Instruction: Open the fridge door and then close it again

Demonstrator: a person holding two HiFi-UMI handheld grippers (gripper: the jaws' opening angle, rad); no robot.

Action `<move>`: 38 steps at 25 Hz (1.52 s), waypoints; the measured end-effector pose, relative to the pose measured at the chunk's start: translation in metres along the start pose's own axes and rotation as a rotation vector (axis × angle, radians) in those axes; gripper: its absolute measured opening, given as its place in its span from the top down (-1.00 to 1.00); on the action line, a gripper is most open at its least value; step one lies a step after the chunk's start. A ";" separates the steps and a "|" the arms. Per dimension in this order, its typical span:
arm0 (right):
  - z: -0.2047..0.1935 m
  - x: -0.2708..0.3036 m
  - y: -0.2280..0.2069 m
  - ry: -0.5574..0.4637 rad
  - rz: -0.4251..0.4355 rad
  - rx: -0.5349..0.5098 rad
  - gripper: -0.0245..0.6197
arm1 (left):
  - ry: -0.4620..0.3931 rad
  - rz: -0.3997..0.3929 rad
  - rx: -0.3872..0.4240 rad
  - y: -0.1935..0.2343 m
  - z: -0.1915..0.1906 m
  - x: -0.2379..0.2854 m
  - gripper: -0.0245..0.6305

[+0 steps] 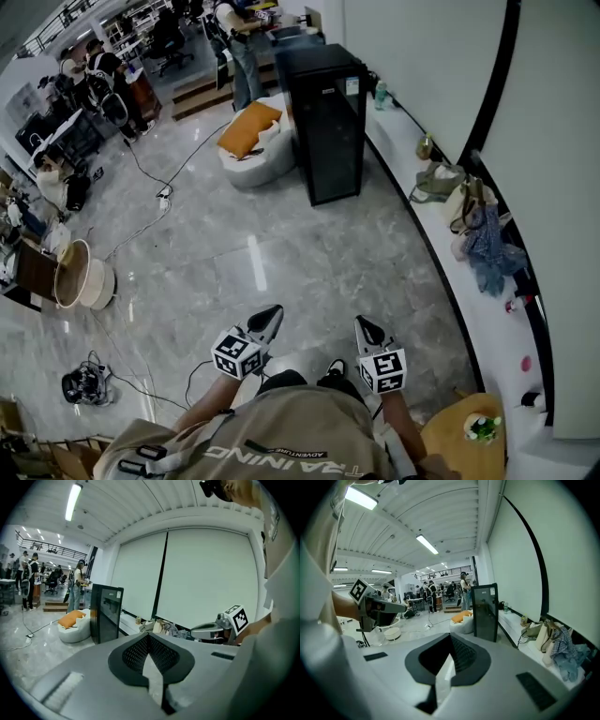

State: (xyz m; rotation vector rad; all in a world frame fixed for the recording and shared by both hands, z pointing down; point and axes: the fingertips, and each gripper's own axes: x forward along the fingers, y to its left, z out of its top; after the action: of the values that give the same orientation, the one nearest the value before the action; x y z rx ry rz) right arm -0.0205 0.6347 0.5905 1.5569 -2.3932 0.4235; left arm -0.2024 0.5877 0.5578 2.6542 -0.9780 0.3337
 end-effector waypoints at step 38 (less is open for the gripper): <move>0.107 0.229 -0.048 0.092 0.009 -0.103 0.94 | -0.032 -0.021 -0.136 0.226 0.064 0.136 0.93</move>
State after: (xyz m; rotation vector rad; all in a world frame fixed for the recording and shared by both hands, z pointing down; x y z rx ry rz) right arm -0.0725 0.3829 0.5805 1.4515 -2.3149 0.3599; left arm -0.2432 0.3206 0.5840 2.5520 -0.9462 0.2128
